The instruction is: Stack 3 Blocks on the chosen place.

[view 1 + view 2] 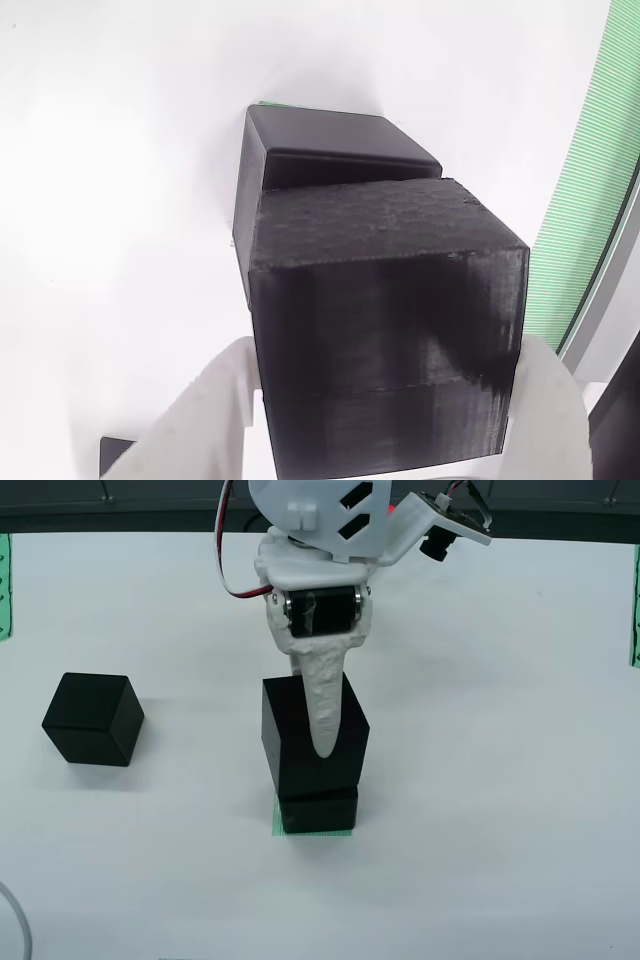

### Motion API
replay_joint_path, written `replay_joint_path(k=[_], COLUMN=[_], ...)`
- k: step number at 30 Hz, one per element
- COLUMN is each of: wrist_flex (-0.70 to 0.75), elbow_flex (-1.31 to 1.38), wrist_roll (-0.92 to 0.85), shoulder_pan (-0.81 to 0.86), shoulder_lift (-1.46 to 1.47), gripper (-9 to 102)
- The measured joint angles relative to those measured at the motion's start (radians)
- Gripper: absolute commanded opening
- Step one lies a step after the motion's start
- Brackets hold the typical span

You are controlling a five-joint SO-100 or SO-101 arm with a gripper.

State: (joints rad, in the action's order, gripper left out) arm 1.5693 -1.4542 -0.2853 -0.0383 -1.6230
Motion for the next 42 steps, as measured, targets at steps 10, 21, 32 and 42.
replay_joint_path(k=[10, 21, 32, 42], wrist_flex=[0.000, 0.000, 0.000, 0.000], elbow_flex=[0.002, 0.002, 0.002, 0.002], wrist_roll=[0.000, 0.000, -0.006, -0.017], shoulder_pan=[-0.003, -0.003, -0.003, -0.003], shoulder_lift=[0.008, 0.014, 0.014, 0.014], gripper=[17, 25, 31, 33])
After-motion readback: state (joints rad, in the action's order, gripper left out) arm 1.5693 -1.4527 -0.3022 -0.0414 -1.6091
